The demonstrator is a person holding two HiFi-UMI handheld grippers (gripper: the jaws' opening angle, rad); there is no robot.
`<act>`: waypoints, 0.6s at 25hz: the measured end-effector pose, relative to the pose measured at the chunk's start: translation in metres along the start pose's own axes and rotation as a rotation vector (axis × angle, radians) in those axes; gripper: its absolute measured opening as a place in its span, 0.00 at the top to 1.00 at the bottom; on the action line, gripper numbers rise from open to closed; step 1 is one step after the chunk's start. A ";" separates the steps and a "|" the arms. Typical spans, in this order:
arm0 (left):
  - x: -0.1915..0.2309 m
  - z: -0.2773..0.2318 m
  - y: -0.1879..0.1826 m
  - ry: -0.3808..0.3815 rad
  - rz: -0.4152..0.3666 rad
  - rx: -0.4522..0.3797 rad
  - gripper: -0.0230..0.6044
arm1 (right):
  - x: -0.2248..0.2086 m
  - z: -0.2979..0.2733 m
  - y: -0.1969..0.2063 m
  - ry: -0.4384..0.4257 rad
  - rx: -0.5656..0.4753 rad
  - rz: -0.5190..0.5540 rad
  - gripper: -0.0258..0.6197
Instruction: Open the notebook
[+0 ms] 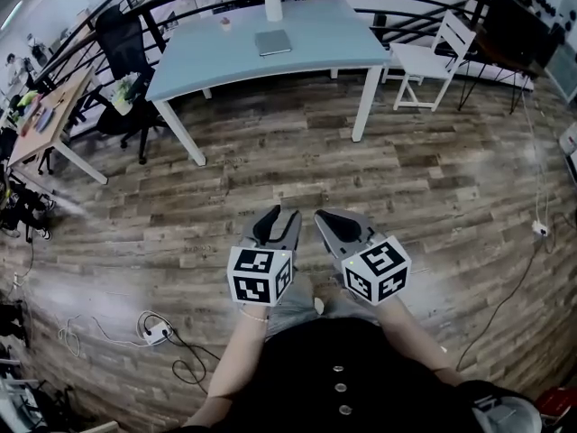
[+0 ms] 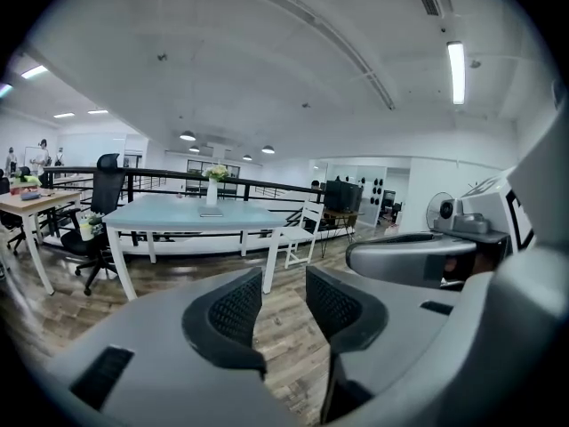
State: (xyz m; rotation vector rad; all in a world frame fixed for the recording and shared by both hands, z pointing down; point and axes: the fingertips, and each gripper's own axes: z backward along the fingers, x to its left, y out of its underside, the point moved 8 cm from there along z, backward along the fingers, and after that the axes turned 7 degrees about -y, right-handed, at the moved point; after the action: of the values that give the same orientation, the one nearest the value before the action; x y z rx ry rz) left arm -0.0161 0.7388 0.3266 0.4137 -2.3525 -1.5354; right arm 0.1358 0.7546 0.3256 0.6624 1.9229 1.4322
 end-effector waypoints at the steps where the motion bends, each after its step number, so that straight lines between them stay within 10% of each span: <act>1: 0.000 -0.002 0.001 -0.001 0.000 0.007 0.72 | -0.002 0.001 0.001 0.001 0.002 -0.001 0.95; 15: 0.024 -0.064 -0.009 0.000 0.018 0.058 0.72 | -0.057 -0.032 0.002 0.004 0.045 -0.055 0.96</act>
State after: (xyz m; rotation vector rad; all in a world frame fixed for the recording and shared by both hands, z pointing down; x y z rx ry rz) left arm -0.0114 0.6725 0.3450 0.4052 -2.3987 -1.4622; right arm 0.1494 0.6937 0.3450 0.6229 1.9660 1.3609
